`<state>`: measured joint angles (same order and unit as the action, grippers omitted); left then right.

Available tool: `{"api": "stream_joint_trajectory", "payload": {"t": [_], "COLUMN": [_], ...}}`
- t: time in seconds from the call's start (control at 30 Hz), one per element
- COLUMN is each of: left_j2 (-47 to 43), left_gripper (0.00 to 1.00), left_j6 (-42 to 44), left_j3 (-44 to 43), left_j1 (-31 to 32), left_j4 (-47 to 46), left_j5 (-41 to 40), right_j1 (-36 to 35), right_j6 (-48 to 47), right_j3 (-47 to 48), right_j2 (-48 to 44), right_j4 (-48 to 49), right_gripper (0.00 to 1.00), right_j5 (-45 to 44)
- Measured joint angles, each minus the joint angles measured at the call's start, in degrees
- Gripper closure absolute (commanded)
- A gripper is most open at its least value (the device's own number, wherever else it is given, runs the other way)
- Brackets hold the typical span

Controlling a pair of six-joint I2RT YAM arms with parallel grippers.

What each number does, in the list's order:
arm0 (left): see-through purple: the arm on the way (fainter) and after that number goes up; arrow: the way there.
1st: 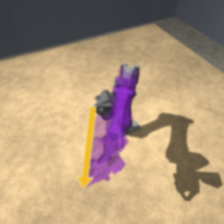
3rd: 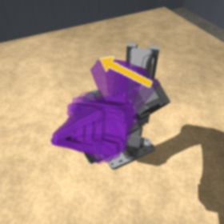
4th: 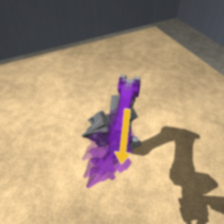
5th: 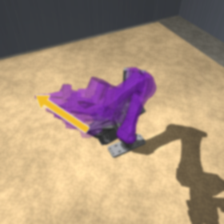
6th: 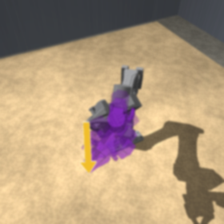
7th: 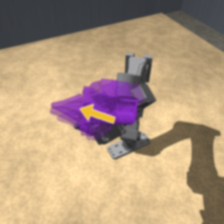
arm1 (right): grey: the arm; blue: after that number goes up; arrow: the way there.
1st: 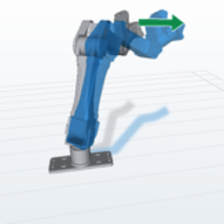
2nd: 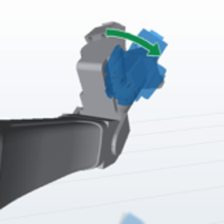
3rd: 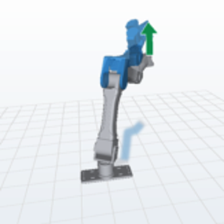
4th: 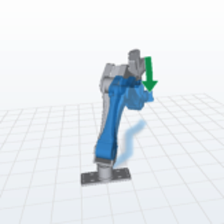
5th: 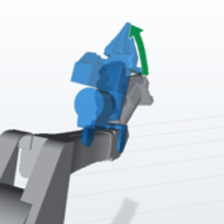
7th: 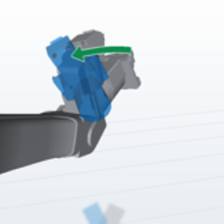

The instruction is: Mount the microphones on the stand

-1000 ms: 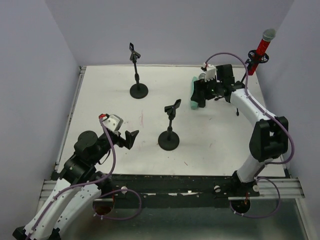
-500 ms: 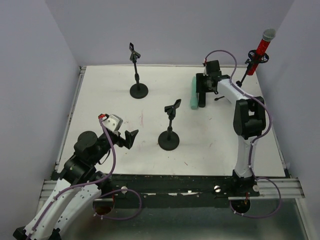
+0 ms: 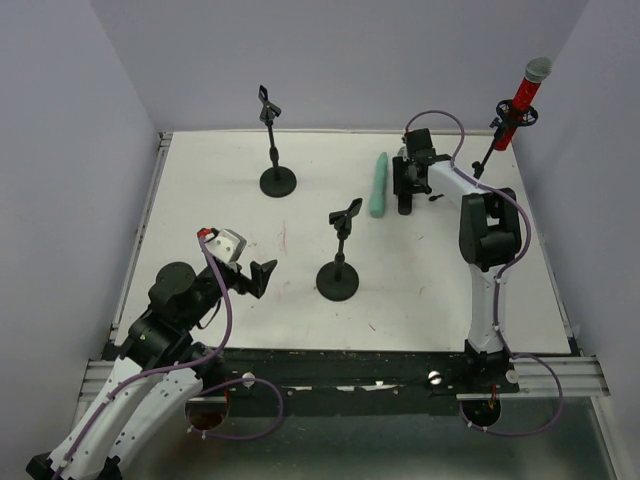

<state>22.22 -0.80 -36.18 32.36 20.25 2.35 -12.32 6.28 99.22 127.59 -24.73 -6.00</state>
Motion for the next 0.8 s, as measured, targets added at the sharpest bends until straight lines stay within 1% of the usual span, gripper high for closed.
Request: {"api": "stream_joint_trajectory", "payload": {"t": [0.17,0.3,0.37,0.4,0.47,0.57,0.63,0.67,0.77,0.8], "left_j2": [-0.1,-0.2,-0.2,-0.2,-0.3,-0.6,-0.8,-1.0,-1.7,-1.9], "left_gripper": [0.02,0.01,0.02,0.02,0.02,0.01,0.02,0.01,0.02,0.02], "left_j6": [0.0,0.0,0.0,0.0,0.0,0.0,0.1,0.1,0.2,0.2], "left_j3": [0.0,0.0,0.0,0.0,0.0,0.0,0.0,0.0,0.1,0.2], "left_j1": [0.0,0.0,0.0,0.0,0.0,0.0,0.0,0.0,-0.2,-0.3], "left_j4": [0.0,0.0,0.0,0.0,0.0,0.0,0.0,0.0,-0.1,-0.3], "left_j5": [0.0,0.0,0.0,0.0,0.0,0.0,0.0,0.0,0.5,0.8], "right_j1": [0.0,0.0,0.0,0.0,0.0,0.0,0.0,0.0,0.0,0.0], "right_j6": [0.2,0.1,0.1,0.1,0.1,0.1,0.2,0.2,-0.1,-0.2], "right_j3": [0.0,0.0,0.0,0.0,-0.4,-2.8,-4.7,-5.7,-9.5,-10.7], "right_j2": [0.7,0.7,0.7,0.6,-0.1,-3.7,-7.9,-10.6,-20.5,-24.1], "right_j4": [-0.6,-0.6,-0.6,-0.6,-0.6,-0.9,-1.0,-1.0,-0.3,0.0], "right_gripper": [0.65,0.74,0.75,0.77,0.78,0.79,0.79,0.81,0.82,0.83], "right_j5": [0.0,0.1,0.1,0.1,0.3,1.3,2.8,4.1,9.6,11.8]}}
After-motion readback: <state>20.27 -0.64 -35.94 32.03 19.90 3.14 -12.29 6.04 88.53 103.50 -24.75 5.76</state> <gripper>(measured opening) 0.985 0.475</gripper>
